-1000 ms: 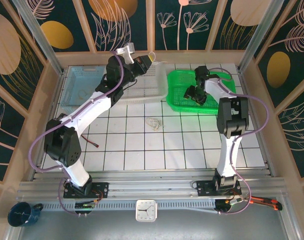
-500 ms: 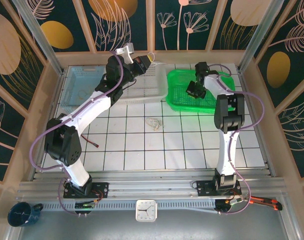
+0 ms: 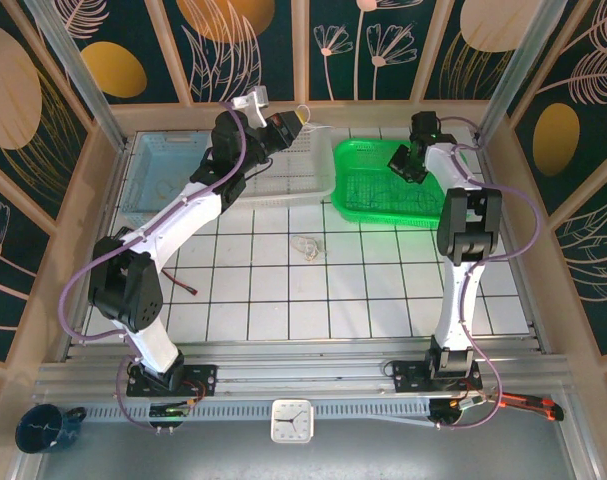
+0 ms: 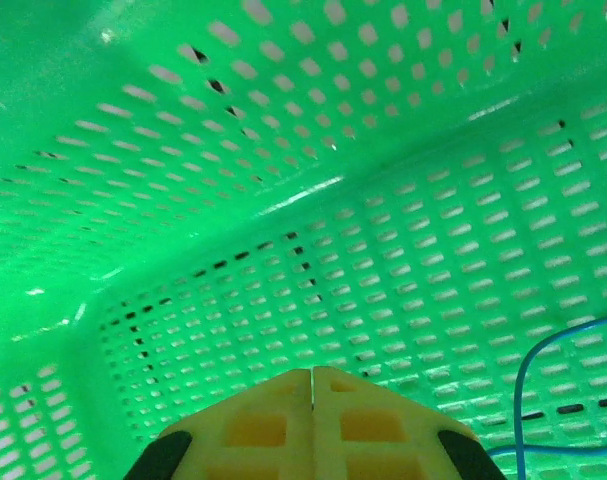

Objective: Untangle the cables

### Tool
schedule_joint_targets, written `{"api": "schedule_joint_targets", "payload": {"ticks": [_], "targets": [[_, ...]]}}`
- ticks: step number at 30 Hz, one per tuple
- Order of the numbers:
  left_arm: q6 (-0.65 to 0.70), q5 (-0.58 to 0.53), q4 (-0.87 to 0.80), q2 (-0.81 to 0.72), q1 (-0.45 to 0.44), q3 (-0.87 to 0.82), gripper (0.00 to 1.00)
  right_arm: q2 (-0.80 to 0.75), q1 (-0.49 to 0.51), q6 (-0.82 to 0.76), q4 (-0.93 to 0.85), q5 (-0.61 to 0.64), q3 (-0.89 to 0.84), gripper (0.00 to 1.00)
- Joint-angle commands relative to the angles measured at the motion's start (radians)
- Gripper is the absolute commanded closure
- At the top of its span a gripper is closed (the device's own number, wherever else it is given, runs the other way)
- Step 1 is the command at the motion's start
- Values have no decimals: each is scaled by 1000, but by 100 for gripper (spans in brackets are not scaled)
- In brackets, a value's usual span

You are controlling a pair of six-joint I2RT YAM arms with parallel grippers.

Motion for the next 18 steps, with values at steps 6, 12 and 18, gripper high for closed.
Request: {"api": "schedule_joint_targets", "payload": {"ticks": [6,12,18], "targets": [[-42,3,57,-4,10,-23,100,-137,-9,49,143,-84,18,100],[-50,-5,66,-7,10,-29,100,-171,-12,65,176,-88,19,100],[-56,-1,70,-7,10,-35,100,-175,-11,66,213,-83,-46,100]]}}
